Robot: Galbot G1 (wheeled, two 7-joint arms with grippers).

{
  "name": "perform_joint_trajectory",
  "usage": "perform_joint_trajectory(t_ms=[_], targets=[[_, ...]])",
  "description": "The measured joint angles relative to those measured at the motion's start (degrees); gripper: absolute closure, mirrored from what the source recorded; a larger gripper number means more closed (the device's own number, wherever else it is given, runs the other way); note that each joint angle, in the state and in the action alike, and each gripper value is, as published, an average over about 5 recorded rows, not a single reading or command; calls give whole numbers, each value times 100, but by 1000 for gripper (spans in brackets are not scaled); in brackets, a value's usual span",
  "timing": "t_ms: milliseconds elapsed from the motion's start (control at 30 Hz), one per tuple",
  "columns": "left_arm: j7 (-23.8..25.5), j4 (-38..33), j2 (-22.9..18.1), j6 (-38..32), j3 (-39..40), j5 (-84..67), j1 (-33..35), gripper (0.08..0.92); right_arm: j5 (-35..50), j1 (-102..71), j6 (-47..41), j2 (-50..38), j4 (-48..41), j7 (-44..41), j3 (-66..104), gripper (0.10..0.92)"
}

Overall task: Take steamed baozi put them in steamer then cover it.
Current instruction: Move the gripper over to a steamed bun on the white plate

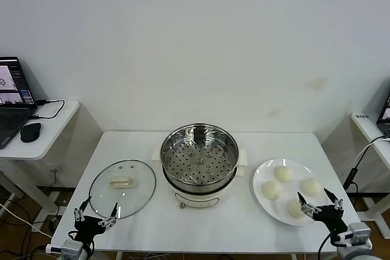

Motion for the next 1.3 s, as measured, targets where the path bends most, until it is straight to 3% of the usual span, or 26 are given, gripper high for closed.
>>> perform_joint_trajectory(t_ms=[300, 800, 1000, 1300], targets=[[-13, -152, -144, 3, 33, 132, 89, 177, -1171, 710, -429, -906, -81, -927, -119, 203], [-51, -411, -346, -3, 6, 254, 252, 177, -2999, 3147, -187, -2635, -1082, -4699, -1398, 203], [-38, -560, -434, 0, -11, 272, 346, 177, -3507, 4607, 93, -2846, -1725, -5585, -2863, 203], [-55, -787, -612, -5, -34, 366, 523, 177, -4127, 6258, 383, -2550, -2784, -6183, -4713, 203]])
